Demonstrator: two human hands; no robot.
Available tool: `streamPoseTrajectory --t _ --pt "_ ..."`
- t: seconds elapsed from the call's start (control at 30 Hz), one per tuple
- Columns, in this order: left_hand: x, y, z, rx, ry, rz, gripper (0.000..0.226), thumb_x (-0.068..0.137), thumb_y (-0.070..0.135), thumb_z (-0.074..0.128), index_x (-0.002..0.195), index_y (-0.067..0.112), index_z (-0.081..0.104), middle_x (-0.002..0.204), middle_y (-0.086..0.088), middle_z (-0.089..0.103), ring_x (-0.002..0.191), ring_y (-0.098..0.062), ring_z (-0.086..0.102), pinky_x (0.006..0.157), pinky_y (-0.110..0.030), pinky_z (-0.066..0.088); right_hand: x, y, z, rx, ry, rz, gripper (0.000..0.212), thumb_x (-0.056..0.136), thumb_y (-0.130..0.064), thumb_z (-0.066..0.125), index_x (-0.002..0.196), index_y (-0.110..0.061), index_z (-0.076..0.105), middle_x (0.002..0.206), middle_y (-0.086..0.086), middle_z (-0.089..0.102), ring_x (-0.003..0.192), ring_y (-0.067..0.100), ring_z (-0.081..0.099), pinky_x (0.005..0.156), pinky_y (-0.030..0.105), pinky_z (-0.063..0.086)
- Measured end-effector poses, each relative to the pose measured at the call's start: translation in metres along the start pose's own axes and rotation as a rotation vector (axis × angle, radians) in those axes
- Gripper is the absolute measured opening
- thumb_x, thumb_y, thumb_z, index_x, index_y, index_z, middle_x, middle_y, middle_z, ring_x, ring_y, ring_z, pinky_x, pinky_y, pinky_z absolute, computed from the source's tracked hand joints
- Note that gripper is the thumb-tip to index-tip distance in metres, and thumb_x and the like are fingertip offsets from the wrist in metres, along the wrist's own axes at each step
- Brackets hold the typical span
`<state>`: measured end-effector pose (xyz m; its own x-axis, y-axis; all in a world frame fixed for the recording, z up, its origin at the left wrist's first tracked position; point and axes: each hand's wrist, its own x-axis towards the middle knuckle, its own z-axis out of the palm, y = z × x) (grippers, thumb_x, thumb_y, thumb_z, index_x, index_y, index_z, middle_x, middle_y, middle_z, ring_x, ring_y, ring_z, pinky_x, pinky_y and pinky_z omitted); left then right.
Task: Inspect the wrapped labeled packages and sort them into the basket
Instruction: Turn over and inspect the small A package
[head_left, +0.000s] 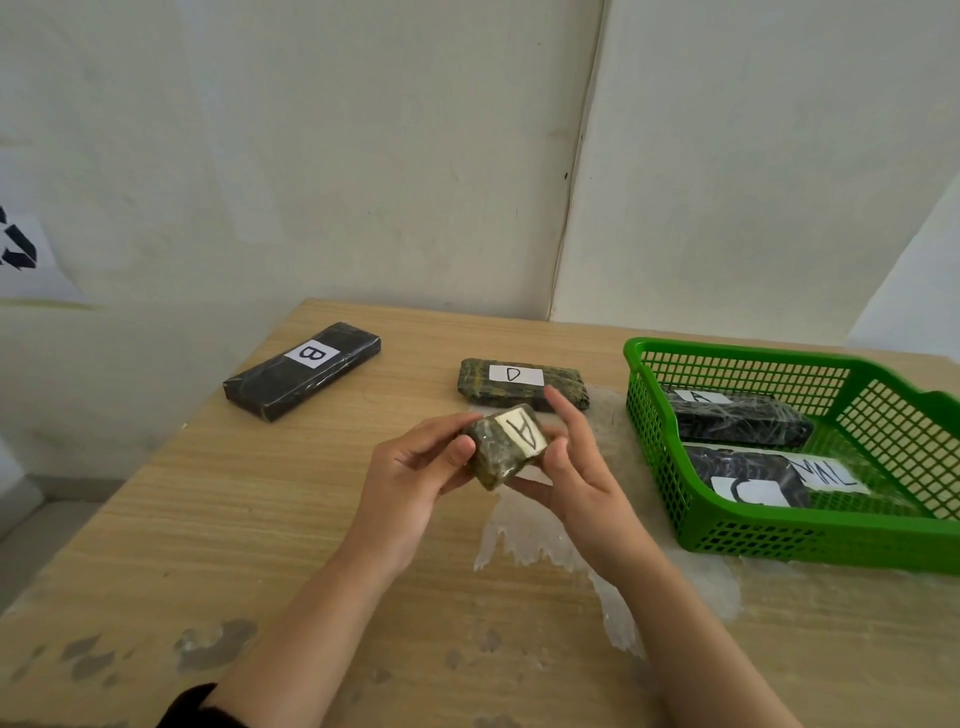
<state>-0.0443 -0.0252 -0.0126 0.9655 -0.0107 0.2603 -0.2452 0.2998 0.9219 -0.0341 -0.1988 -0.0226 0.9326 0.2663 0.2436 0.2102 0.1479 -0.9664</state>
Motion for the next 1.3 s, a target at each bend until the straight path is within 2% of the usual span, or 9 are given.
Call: streamPoseTrajectory --t 0.13,0.23,0.3,0.47,0.67,0.87,1.07,1.2,1.3 --pt "0.002 -0.002 -0.002 0.016 0.019 -0.099 0.031 0.078 0.023 0.061 0.107 0.016 0.072 0.106 -0.005 0.074 0.101 -0.021 0.069 0.079 -0.031 0.058 0.003 -0.003 0.002 -0.018 0.102 0.11 0.031 0.087 -0.025 0.059 0.117 -0.016 0.057 0.107 0.015 0.07 0.092 0.026 0.072 0.073 0.031 0.059" --pt "0.0 -0.004 0.0 0.139 -0.013 -0.167 0.05 0.073 0.036 0.067 0.116 0.013 0.063 0.11 -0.006 0.071 0.097 -0.014 0.07 0.078 -0.031 0.059 0.003 -0.004 0.003 -0.051 0.208 0.063 0.037 0.072 -0.027 0.071 0.106 -0.019 0.06 0.101 0.013 0.07 0.085 0.02 0.073 0.071 0.032 0.06" --pt "-0.001 -0.003 0.001 0.174 -0.004 -0.172 0.045 0.071 0.024 0.073 0.113 0.012 0.064 0.109 -0.005 0.07 0.092 -0.009 0.071 0.074 -0.026 0.058 0.002 -0.005 0.003 -0.056 0.215 0.025 0.037 0.072 -0.028 0.069 0.106 -0.018 0.06 0.102 0.015 0.069 0.086 0.02 0.073 0.074 0.032 0.06" --pt "0.002 -0.003 -0.001 0.047 0.034 -0.168 0.049 0.065 0.014 0.071 0.113 0.013 0.067 0.1 -0.003 0.076 0.094 -0.016 0.072 0.076 -0.026 0.058 0.0 -0.008 0.003 0.015 0.188 -0.054 0.021 0.085 -0.017 0.059 0.106 -0.013 0.061 0.1 0.01 0.067 0.088 0.016 0.07 0.075 0.029 0.058" --pt "0.001 -0.003 0.0 -0.014 0.028 -0.157 0.047 0.068 0.017 0.071 0.114 0.017 0.064 0.107 -0.007 0.073 0.098 -0.022 0.071 0.077 -0.034 0.059 -0.003 -0.009 0.005 -0.006 0.161 -0.172 0.032 0.074 -0.014 0.073 0.103 -0.014 0.059 0.091 -0.007 0.067 0.085 0.01 0.068 0.073 0.025 0.056" --pt "0.003 -0.001 -0.004 -0.034 0.015 -0.172 0.049 0.067 0.018 0.072 0.115 0.021 0.061 0.106 -0.008 0.074 0.094 -0.019 0.072 0.076 -0.03 0.059 -0.002 -0.004 0.007 0.077 0.042 -0.073 0.042 0.082 -0.05 0.064 0.111 -0.02 0.061 0.107 -0.005 0.07 0.103 0.015 0.066 0.086 0.029 0.054" --pt "0.003 -0.008 -0.005 0.243 0.161 -0.121 0.053 0.059 0.028 0.08 0.108 0.022 0.06 0.105 -0.003 0.072 0.092 -0.012 0.07 0.081 -0.028 0.057 -0.002 0.003 0.009 0.034 -0.028 0.019 0.034 0.088 -0.035 0.056 0.12 -0.025 0.052 0.126 0.002 0.062 0.115 0.02 0.061 0.096 0.038 0.052" --pt "0.0 -0.006 -0.002 0.076 0.023 -0.183 0.057 0.064 0.033 0.075 0.117 0.016 0.064 0.113 -0.005 0.072 0.102 -0.014 0.069 0.086 -0.028 0.056 0.0 0.005 0.011 -0.108 0.067 -0.094 0.028 0.089 -0.024 0.059 0.117 -0.023 0.056 0.121 0.001 0.06 0.104 0.009 0.063 0.082 0.03 0.055" --pt "-0.002 -0.005 -0.001 0.045 -0.074 -0.235 0.082 0.058 0.042 0.079 0.132 0.016 0.054 0.122 -0.003 0.068 0.111 -0.017 0.065 0.089 -0.03 0.054 0.001 0.008 0.008 -0.25 0.08 -0.126 0.028 0.092 -0.04 0.052 0.113 -0.032 0.068 0.131 -0.004 0.053 0.12 0.009 0.054 0.092 0.032 0.054"
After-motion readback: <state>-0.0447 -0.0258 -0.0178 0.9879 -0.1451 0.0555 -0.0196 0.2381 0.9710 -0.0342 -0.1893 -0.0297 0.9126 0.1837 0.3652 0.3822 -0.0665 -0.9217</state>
